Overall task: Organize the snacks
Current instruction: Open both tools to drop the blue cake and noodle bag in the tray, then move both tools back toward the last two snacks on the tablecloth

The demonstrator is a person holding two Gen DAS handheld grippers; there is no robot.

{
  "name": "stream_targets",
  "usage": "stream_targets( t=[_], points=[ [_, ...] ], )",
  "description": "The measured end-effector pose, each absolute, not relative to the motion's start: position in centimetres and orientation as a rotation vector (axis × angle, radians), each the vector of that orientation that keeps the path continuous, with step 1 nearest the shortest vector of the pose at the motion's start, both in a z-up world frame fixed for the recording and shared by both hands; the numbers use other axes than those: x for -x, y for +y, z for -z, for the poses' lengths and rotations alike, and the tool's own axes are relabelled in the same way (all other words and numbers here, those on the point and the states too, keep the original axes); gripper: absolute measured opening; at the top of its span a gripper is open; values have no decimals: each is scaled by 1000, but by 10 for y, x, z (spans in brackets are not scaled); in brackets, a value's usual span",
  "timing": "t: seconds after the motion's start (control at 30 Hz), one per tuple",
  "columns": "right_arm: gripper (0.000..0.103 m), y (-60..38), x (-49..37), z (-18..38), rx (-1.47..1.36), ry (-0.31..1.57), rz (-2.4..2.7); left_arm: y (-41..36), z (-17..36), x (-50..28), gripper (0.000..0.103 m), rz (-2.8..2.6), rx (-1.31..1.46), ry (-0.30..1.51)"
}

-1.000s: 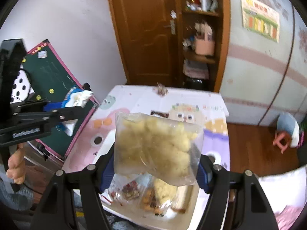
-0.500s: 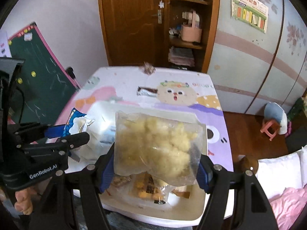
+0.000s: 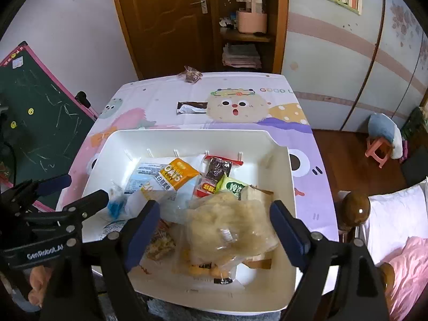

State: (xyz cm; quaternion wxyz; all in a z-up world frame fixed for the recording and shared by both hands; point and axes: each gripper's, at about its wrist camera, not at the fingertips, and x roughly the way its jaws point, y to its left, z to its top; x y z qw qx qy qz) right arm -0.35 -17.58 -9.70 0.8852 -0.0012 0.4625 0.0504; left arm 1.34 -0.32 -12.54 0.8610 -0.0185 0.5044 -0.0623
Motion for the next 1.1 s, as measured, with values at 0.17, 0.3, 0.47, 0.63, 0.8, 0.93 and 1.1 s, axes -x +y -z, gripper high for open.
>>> stream_targets(
  t=[0.17, 0.3, 0.47, 0.63, 0.8, 0.93, 1.1],
  points=[
    [86, -172, -1, 105, -11, 997, -122, -4, 133, -18, 85, 125, 31, 1077],
    [86, -168, -4, 111, -15, 1020, -140, -6, 133, -18, 85, 125, 17, 1065],
    [86, -164, -5, 116, -18, 1037, -154, -7, 134, -18, 85, 120, 8, 1063],
    [86, -166, -7, 117, -25, 1046, -148, -5, 135, -19, 85, 121, 17, 1069],
    [86, -167, -8, 118, -33, 1054, -152, -5, 135, -19, 85, 123, 15, 1069],
    [86, -166, -8, 119, -32, 1054, -156, -6, 135, -20, 85, 116, 11, 1068],
    [86, -168, -8, 117, -32, 1046, -168, -2, 127, -22, 85, 108, 7, 1039]
  ],
)
